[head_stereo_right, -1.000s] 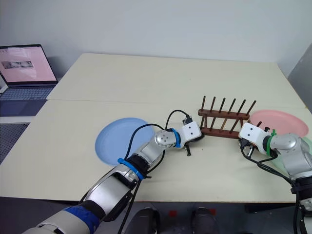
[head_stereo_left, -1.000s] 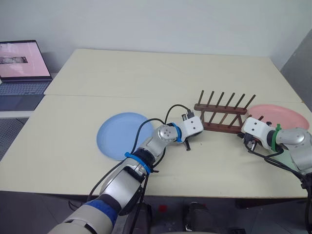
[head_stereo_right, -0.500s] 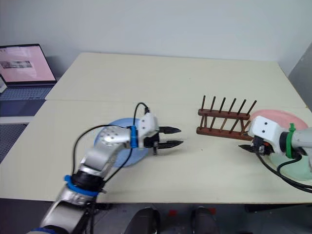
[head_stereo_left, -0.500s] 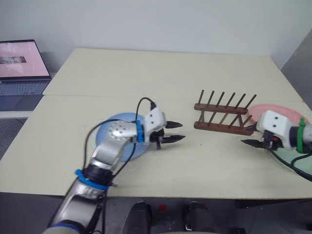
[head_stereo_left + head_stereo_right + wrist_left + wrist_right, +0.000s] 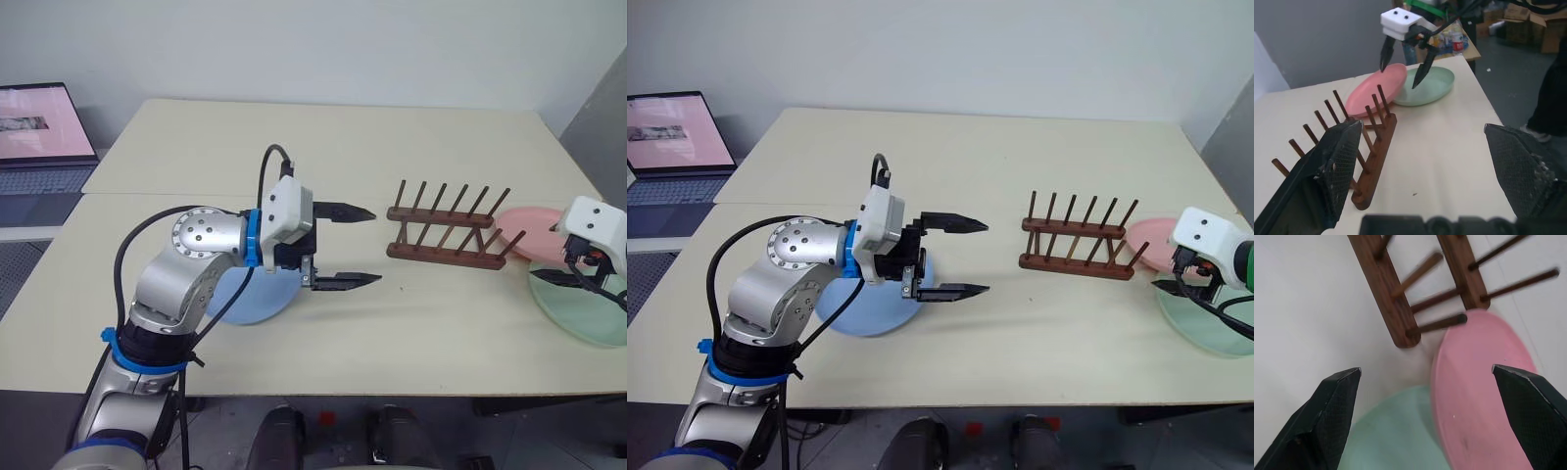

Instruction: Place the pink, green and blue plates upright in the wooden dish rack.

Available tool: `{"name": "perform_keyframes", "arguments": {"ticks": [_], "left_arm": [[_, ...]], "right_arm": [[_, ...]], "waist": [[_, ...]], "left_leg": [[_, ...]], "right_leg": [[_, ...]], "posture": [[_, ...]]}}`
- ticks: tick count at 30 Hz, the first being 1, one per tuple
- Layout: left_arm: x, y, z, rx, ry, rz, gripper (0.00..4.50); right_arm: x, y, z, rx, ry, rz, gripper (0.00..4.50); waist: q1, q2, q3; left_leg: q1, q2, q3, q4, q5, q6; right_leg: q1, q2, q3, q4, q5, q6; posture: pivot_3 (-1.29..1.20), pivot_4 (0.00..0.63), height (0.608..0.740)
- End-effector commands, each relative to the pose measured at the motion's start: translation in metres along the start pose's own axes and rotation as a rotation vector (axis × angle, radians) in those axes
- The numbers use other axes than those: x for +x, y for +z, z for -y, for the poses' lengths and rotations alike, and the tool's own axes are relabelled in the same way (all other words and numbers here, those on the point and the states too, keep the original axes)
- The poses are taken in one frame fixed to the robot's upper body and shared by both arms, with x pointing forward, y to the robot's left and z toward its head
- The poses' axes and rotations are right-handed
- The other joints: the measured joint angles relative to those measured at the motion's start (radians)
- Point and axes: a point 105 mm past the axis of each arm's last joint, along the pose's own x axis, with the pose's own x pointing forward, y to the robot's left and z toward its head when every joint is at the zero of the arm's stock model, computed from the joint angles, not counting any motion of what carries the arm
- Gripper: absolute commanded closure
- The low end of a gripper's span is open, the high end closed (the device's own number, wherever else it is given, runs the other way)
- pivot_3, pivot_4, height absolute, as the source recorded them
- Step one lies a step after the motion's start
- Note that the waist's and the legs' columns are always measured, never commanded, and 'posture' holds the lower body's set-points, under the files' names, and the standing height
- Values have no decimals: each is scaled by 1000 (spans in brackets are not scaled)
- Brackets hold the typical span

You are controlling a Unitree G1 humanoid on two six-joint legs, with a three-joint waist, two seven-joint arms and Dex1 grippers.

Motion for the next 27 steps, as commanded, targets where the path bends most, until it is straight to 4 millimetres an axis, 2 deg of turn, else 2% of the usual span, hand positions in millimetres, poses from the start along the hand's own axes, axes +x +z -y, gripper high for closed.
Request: {"name": "perform_keyframes", "arguments": {"ticks": [1, 5, 8, 19, 23, 27], "left_arm": [[5, 9, -1, 64, -8, 13, 164], [10, 10, 2, 75, -16, 23, 164], [13, 12, 3, 81, -17, 30, 136], [15, 14, -2, 86, -5, 36, 136], [13, 14, -4, 82, 4, 38, 136], [9, 14, -11, 74, 40, 42, 136]], "right_arm": [[7, -7, 13, -2, -31, -24, 0], [17, -16, 19, 12, -28, -57, 0], [21, -20, 21, 13, -11, -72, 600], [24, -27, 23, 19, 7, -92, 4469], [20, -23, 28, 21, -18, -70, 4469], [-5, 0, 54, -49, -173, 11, 4469]], "waist": [[-1, 0, 0], [-1, 0, 0], [-1, 0, 0], [-1, 0, 0], [-1, 0, 0], [-1, 1, 0]], "left_leg": [[0, 0, 0, 0, 0, 0], [1, 0, 0, 0, 0, 0], [1, 0, 1, 0, 0, 0], [2, 0, 5, 0, 0, 0], [3, 0, 6, 0, 0, 0], [3, 0, 7, 0, 0, 0]], "right_leg": [[0, 0, 0, 0, 0, 0], [0, 1, 1, 0, 0, 0], [0, 1, 3, 0, 0, 0], [-1, 1, 6, 0, 0, 1], [-1, 1, 7, 0, 0, 1], [-1, 1, 8, 1, 1, 1]], "posture": [[0, 150, 738], [0, 150, 738], [0, 150, 738], [0, 150, 738], [0, 150, 738], [0, 150, 738]]}}
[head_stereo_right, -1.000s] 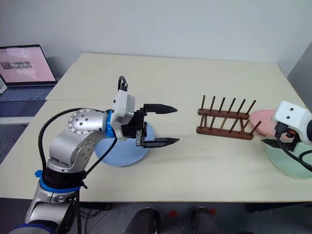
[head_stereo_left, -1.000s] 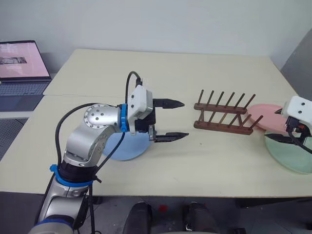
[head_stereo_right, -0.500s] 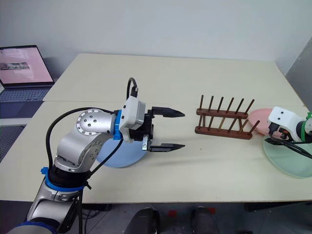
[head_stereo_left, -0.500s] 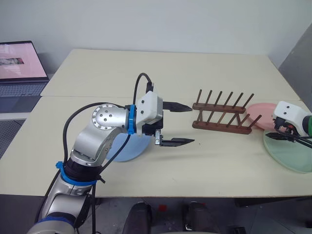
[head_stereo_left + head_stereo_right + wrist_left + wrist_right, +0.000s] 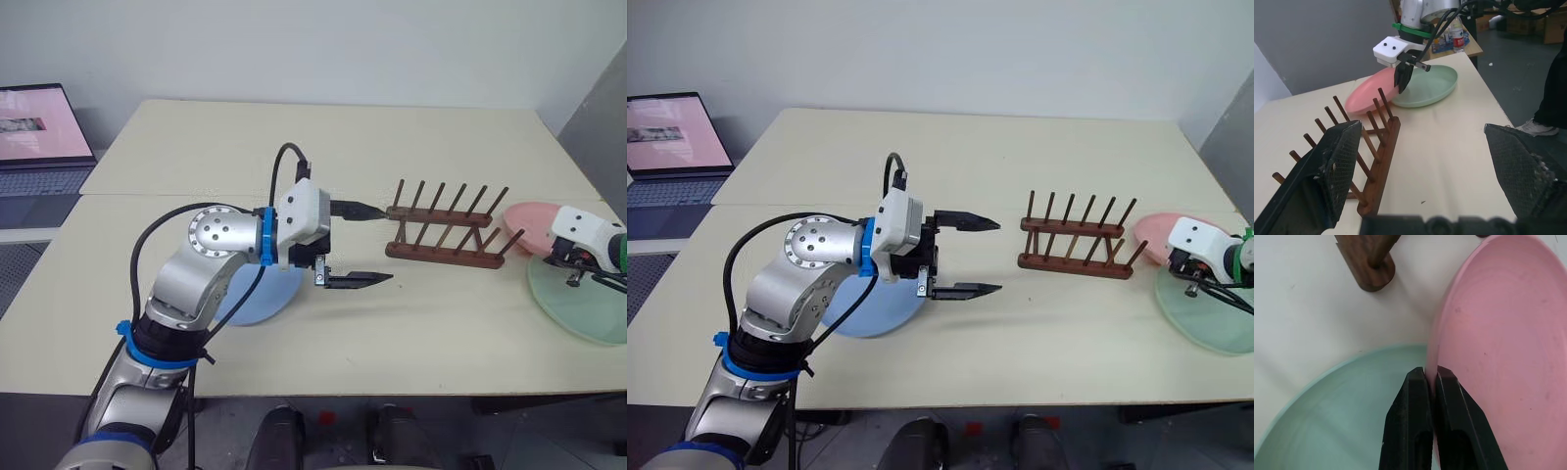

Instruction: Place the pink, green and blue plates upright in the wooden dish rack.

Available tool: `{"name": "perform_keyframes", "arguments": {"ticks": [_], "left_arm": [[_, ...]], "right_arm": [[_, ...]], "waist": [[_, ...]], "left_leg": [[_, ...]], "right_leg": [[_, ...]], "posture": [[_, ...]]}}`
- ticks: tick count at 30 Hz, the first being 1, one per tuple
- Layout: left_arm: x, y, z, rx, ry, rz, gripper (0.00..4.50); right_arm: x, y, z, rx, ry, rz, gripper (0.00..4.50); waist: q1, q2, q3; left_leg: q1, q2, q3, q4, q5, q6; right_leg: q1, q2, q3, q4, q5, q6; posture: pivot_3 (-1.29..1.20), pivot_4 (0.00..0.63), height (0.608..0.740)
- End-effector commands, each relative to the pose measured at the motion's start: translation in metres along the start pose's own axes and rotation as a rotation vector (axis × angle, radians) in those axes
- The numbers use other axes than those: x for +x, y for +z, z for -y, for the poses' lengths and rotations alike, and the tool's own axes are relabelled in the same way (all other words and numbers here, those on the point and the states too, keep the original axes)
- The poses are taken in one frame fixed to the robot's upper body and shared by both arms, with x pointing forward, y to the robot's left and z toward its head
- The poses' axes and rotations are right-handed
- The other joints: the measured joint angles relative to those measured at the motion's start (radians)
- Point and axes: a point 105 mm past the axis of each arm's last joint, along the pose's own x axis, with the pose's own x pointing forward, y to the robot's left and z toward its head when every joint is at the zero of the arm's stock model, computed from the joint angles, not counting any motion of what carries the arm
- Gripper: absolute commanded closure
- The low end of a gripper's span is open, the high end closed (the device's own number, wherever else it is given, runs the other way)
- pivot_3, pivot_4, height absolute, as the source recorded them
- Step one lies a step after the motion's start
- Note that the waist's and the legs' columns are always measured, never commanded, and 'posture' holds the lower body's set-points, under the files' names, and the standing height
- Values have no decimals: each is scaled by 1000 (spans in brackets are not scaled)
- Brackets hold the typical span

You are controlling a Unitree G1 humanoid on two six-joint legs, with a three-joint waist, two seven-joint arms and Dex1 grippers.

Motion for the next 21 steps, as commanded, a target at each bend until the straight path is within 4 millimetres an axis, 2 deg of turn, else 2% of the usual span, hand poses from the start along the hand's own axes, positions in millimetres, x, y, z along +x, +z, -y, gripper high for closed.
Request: {"name": "perform_keyframes", "arguments": {"ticks": [1, 4, 8, 12, 17, 21], "left_arm": [[-5, 12, -10, 39, 51, 34, 136], [-11, 13, -14, 19, 84, 44, 136], [-14, 18, -18, 10, 116, 82, 136], [-15, 22, -17, 8, 97, 117, 136], [-13, 29, -11, 12, 45, 156, 136], [-11, 31, -5, 1, -1, 167, 136]], "right_arm": [[-46, 37, 42, -68, -230, 142, 4469], [-75, 68, 52, -67, -330, 298, 4469], [-105, 95, 46, -6, -374, 493, 4469], [-134, 127, 31, 225, -311, 867, 4469], [-142, 136, 9, 452, -132, 1035, 4469], [-139, 133, -6, 601, 12, 1066, 4469]], "waist": [[-1, 1, 1], [-1, 3, 2], [1, 3, 2], [2, 2, 3], [3, 2, 3], [3, 2, 3]], "left_leg": [[0, 0, 1, 0, 0, 0], [0, 0, 3, 0, 0, 0], [0, 1, 3, 0, 0, 0], [0, 1, 3, 0, 0, 0], [0, 1, 3, 0, 0, 0], [-1, 1, 3, 0, 0, 0]], "right_leg": [[-1, 0, 1, 0, 0, 0], [-3, 0, 4, 2, 1, 1], [-3, 1, 3, 1, 1, 0], [-1, 1, 3, 0, 1, 0], [-1, 1, 4, 0, 3, 2], [-1, 1, 4, 0, 3, 1]], "posture": [[0, 150, 738], [0, 150, 738], [0, 150, 738], [0, 150, 738], [0, 150, 738], [0, 150, 738]]}}
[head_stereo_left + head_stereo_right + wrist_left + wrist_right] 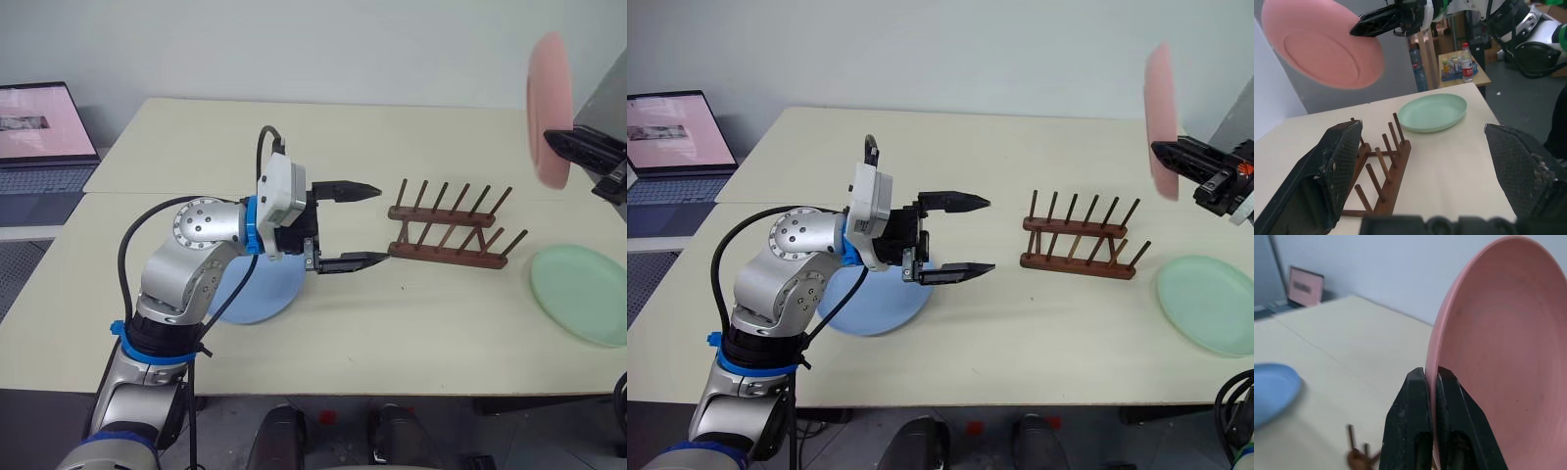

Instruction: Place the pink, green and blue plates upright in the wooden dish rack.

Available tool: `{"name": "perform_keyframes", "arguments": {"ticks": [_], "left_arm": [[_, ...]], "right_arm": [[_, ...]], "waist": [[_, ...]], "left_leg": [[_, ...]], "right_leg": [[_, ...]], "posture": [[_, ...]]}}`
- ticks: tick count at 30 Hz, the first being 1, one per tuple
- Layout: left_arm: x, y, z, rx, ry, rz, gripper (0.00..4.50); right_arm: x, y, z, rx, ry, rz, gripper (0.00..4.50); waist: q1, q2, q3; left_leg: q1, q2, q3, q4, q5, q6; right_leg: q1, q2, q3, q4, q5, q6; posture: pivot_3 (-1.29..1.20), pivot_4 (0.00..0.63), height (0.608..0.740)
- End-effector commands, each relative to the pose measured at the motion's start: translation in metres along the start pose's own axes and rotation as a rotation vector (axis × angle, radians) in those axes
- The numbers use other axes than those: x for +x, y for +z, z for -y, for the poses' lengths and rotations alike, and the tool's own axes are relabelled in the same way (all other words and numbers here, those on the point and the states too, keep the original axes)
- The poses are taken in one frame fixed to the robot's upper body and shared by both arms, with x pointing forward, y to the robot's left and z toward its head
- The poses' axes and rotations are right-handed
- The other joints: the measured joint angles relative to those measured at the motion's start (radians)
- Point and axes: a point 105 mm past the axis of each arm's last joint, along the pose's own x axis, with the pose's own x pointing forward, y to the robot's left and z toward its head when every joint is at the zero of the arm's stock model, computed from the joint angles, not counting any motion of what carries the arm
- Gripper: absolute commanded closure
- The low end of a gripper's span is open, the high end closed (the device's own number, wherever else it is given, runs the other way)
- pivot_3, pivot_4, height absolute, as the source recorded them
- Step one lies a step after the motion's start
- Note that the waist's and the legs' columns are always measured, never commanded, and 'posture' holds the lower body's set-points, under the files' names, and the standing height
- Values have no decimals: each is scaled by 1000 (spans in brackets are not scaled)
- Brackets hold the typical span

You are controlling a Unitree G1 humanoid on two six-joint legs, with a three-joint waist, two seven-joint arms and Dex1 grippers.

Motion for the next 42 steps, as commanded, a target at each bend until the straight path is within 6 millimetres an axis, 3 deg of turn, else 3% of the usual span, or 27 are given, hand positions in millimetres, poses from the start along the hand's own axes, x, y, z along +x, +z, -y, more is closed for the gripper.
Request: {"name": "perform_keyframes", "arguments": {"ticks": [1, 7, 20, 27, 31, 37, 40, 42], "left_arm": [[2, 13, 5, 31, -47, 38, 136], [8, 15, 7, 21, -79, 56, 136], [14, 13, 7, 22, -94, 55, 136], [15, 12, 7, 27, -92, 51, 136], [15, 12, 7, 22, -92, 54, 136], [16, 11, 9, 8, -98, 57, 136], [17, 10, 9, 1, -99, 61, 136], [18, 11, 10, -5, -101, 64, 136]], "right_arm": [[-9, 3, -8, 106, 27, 29, 4469], [-13, -13, -5, 284, 33, 22, 4469], [-4, -39, 23, 433, -41, 12, 4469], [2, -36, 32, 487, -59, 32, 4469], [-2, -33, 41, 436, -123, 42, 3390], [-12, -21, 51, 353, -195, 53, 1204], [-25, -11, 60, 226, -264, 23, 94], [-35, -6, 64, 140, -293, -11, 39]], "waist": [[0, 0, 0], [-1, 0, 0], [-2, 0, 0], [-3, 0, 0], [-3, 0, 0], [-3, 0, 0], [-3, 0, 0], [-1, 0, 0]], "left_leg": [[0, 0, 0, 0, 0, 0], [0, 0, 0, 0, 0, 0], [0, -1, 0, 0, 0, 1], [0, -1, 0, 0, 0, 1], [0, -1, 0, -1, 0, 1], [-1, -1, 1, -1, 0, 1], [-1, -1, 1, -1, -1, 1], [-1, -1, 2, -1, -1, 1]], "right_leg": [[0, 0, 0, 0, 0, 0], [0, 0, 1, 0, 0, 0], [-1, 1, 2, 0, 0, 0], [-1, 1, 3, 0, 0, 0], [-1, 1, 3, -1, 0, 0], [-2, 1, 3, -1, 0, 1], [-2, 1, 3, -2, 0, 1], [-2, 1, 4, -2, -1, 1]], "posture": [[0, 150, 738], [0, 150, 738], [0, 150, 738], [0, 150, 738], [0, 150, 738], [0, 150, 738], [0, 150, 738], [0, 150, 738]]}}
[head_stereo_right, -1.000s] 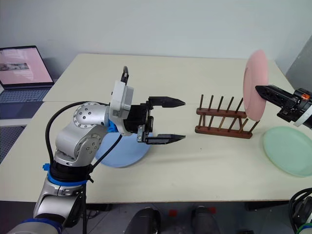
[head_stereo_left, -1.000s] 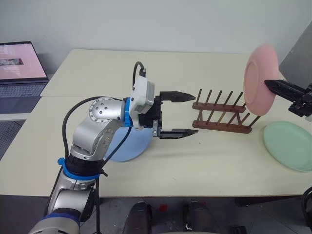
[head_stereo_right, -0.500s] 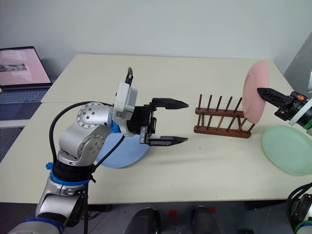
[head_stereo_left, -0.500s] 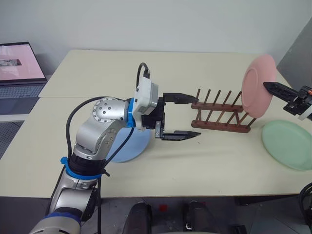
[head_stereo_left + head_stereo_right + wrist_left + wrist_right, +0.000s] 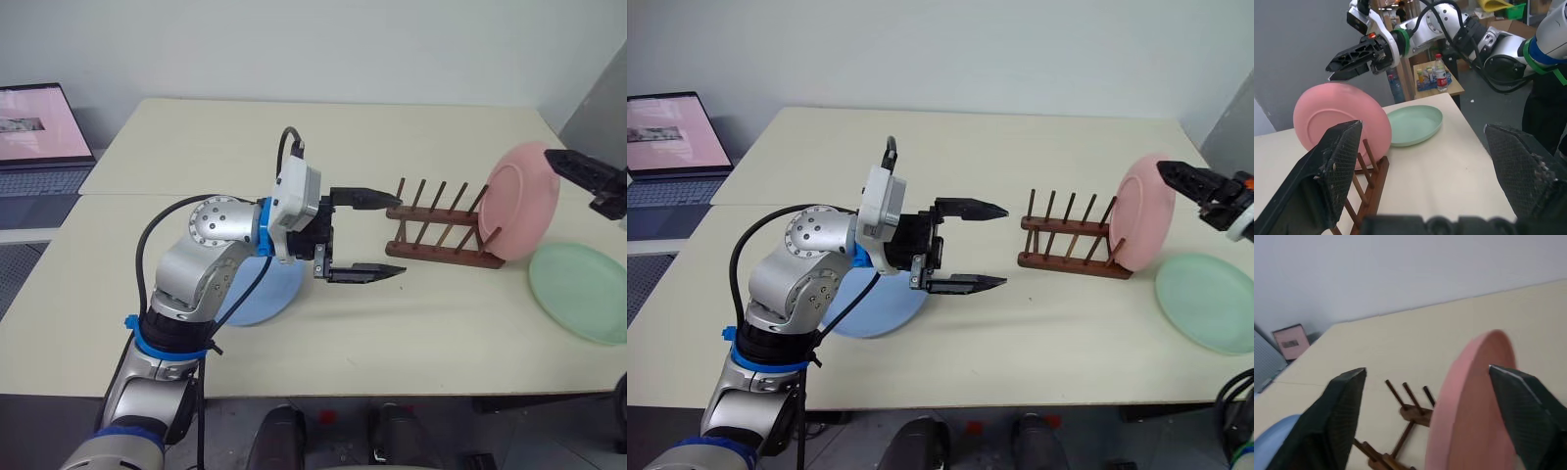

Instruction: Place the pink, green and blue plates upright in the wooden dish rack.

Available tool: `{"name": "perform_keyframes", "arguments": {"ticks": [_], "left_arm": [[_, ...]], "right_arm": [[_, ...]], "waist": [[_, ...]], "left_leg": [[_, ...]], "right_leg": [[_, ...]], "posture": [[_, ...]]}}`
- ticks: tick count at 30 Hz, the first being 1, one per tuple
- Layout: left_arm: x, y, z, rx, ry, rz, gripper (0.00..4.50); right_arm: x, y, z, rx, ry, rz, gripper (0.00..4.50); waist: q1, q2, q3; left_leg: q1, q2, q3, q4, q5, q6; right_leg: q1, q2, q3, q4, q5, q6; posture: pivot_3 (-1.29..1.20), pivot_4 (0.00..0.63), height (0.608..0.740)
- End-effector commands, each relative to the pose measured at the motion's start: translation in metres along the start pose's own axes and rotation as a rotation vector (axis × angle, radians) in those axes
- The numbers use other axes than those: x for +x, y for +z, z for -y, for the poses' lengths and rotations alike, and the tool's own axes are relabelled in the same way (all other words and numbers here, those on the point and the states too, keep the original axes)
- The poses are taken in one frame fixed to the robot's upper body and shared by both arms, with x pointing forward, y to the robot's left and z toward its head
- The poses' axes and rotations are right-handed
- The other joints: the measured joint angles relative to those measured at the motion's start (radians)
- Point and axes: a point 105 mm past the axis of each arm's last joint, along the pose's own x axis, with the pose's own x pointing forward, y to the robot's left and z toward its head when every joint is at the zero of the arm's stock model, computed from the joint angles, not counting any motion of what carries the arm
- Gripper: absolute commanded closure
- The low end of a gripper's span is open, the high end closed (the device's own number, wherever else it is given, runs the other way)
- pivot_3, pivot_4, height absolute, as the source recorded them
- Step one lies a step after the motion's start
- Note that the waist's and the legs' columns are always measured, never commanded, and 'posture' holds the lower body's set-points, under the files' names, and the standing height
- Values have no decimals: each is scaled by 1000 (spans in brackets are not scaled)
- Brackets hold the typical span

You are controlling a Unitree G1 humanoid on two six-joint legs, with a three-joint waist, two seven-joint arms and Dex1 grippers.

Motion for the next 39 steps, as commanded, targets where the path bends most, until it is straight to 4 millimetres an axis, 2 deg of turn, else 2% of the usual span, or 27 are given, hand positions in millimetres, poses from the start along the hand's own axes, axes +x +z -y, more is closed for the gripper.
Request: {"name": "perform_keyframes", "arguments": {"ticks": [1, 5, 9, 13, 17, 22, 24, 28, 33, 36, 39], "left_arm": [[3, 5, 2, 9, -15, 11, 136], [2, -2, 11, -6, -62, -24, 136], [5, -6, 20, -14, -118, -39, 68], [10, -7, 24, 26, -144, -42, 68], [15, -12, 30, 65, -181, -59, 68], [22, -13, 33, 77, -191, -49, 68], [24, -13, 34, 80, -198, -42, 68], [30, -11, 36, 85, -212, -26, 68], [32, -5, 40, 54, -236, 15, 68], [30, -5, 41, 51, -256, 15, 0], [29, -5, 40, 55, -259, 12, 0]], "right_arm": [[-21, 25, 1, -223, -44, 6, 39], [-43, 7, -3, -449, -34, -207, 39], [-65, -35, -11, -567, 32, -468, 13], [-81, -72, -6, -673, 35, -657, 13], [-82, -101, 13, -731, -71, -733, 13], [-68, -131, 12, -691, -75, -733, 13], [-63, -142, 18, -677, -100, -736, 13], [-55, -154, 36, -657, -186, -736, 13], [-57, -163, 49, -621, -254, -765, 13], [-59, -166, 51, -581, -270, -776, 618], [-61, -168, 52, -563, -282, -786, 1719]], "waist": [[2, 0, 0], [6, 0, 0], [0, 0, 0], [3, 0, 0], [0, -1, 0], [0, -1, 0], [0, -1, 0], [1, -1, 0], [2, 0, 0], [2, 0, 0], [2, 0, 0]], "left_leg": [[0, 0, 0, 0, 0, 0], [0, 0, 1, -1, -1, 1], [0, 1, 1, -1, -1, 1], [0, 1, 1, -1, -1, 1], [0, 0, 3, -1, -1, 1], [0, 0, 3, 0, -1, 1], [0, 0, 3, 0, -1, 1], [0, 0, 3, 0, -1, 1], [0, 0, 3, 0, -1, 1], [0, 0, 3, 0, -1, 2], [0, 0, 3, 0, -1, 2]], "right_leg": [[0, 0, 0, 0, 0, 0], [0, 0, 0, -3, 0, 1], [1, 1, 0, -6, -2, 5], [3, 0, 0, -8, -1, 7], [3, 0, 3, -11, 1, 4], [3, 0, 3, -11, 2, 3], [3, 0, 4, -11, 2, 3], [3, 1, 3, -11, 2, 3], [3, 1, 3, -11, 4, 7], [3, 1, 3, -11, 4, 7], [3, 1, 3, -11, 4, 7]], "posture": [[0, 150, 738], [0, 150, 738], [0, 150, 738], [0, 150, 738], [0, 150, 738], [0, 150, 738], [0, 150, 738], [0, 150, 738], [0, 150, 738], [0, 150, 738], [0, 150, 738]]}}
